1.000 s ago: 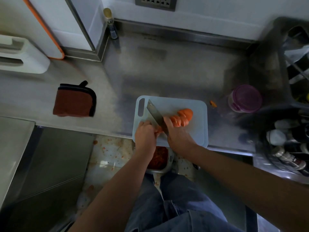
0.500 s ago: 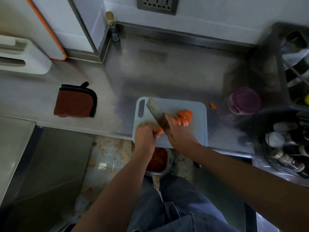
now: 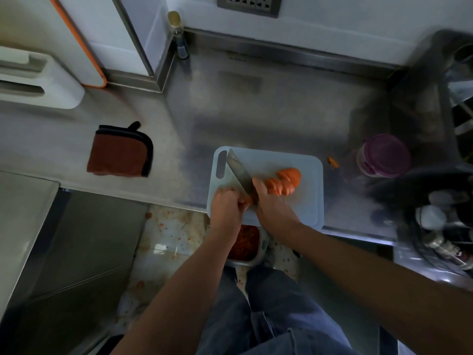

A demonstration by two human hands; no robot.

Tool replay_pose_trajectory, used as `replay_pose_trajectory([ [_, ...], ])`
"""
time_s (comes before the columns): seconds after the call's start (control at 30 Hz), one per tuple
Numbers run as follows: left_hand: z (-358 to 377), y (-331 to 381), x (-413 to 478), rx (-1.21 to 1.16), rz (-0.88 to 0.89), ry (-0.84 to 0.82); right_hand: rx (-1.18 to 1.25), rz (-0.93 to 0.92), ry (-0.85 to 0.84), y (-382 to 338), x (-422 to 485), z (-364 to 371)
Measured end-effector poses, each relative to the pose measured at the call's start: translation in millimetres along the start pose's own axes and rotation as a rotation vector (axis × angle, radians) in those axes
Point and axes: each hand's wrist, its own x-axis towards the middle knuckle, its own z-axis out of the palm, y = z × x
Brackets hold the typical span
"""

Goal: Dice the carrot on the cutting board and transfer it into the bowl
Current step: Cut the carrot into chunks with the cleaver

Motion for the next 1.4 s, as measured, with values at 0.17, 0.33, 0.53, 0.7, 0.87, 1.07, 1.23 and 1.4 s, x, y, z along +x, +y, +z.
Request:
replay_pose_trajectory([
  [0.17,-0.8,-2.5,-3.1,-0.007,0.027,-0.016,0.053,0.028,0.017,2.4,3.4,-7.7],
  [0.33,-4.9,0.7,-7.1,0.009,0.014,0.007,0.068,-0.058,0.011,8.5,-6.3,-11.9],
  [0.53,-2.6,2.4,-6.9,0.028,-0.063,-0.007,0.046,-0.068,0.010,13.2,-11.4,-5.7],
  [0.7,-1.9,1.3,-2.9,0.039,-0.079,-0.033,0.024,-0.030,-0.025,7.5,-8.3,1.4],
  [0.87,-2.0,-0.7,-1.0,0.033,-0.050,-0.034,0.025,-0.015,0.012,-1.0,-1.6,3.2],
  [1.07,-6.9,-2.3,-8.2,-0.036,0.027,-0.007,0.099,0.017,0.073,1.8,3.1,-11.6],
  [1.23,-8.2,1.7,-8.6,-0.030,-0.006,0.009,0.053,-0.032,0.030,4.9,-12.0,-14.0],
  [1.4,-6.7,0.7,-6.8,0.016,-0.029,-0.017,0.068,-0.039,0.033,9.0,-15.6,-7.4],
])
